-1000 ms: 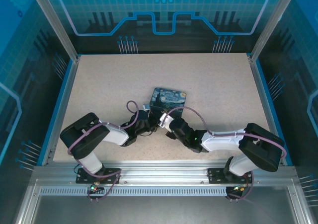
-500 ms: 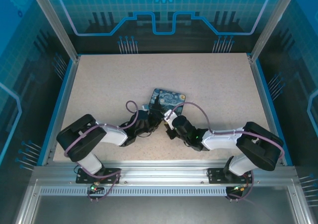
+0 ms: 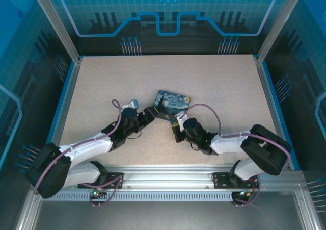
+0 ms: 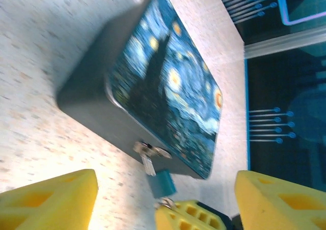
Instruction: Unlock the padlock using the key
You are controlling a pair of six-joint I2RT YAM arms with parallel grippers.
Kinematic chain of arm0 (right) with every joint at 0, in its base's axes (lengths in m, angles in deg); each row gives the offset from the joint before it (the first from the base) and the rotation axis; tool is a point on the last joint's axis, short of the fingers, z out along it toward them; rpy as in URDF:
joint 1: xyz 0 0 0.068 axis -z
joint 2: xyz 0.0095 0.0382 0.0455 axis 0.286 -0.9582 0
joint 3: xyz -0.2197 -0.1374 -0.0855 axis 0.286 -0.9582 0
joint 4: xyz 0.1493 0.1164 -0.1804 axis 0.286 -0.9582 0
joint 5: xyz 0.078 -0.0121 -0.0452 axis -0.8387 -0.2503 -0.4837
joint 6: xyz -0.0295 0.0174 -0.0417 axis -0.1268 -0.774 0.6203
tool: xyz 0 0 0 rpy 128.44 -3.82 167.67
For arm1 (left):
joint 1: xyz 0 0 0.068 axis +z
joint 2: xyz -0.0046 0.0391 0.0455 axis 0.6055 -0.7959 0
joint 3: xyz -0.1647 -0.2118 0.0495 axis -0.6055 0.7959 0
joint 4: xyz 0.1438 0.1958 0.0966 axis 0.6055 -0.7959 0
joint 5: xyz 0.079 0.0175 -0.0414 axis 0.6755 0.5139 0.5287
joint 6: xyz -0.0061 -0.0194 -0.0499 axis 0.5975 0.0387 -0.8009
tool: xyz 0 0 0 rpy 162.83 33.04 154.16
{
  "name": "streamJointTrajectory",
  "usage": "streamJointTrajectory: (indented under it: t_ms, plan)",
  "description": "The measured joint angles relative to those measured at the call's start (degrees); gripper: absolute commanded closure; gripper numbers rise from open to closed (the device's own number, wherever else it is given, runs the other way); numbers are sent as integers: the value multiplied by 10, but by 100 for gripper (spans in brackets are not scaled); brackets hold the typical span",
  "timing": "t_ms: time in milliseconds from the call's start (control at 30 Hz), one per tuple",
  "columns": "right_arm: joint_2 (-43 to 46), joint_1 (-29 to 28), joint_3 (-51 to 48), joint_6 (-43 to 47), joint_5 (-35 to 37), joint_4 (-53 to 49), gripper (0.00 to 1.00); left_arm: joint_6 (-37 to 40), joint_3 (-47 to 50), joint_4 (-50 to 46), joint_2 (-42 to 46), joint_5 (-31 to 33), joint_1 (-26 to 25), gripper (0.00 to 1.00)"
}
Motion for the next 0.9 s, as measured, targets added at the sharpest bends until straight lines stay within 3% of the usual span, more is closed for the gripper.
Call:
streamJointTrajectory:
  t_ms: [200, 633, 900]
  plan:
    - [5, 7, -12, -40, -21, 2, 100, 63, -21, -51, -17, -27, 78, 15]
    - [30, 12, -17, -68, -27, -11, 100, 190, -124, -110, -80, -63, 115, 6]
    - [-13, 18, -17, -124, -59, 11, 100, 239, -195, -131, -164, -105, 132, 4]
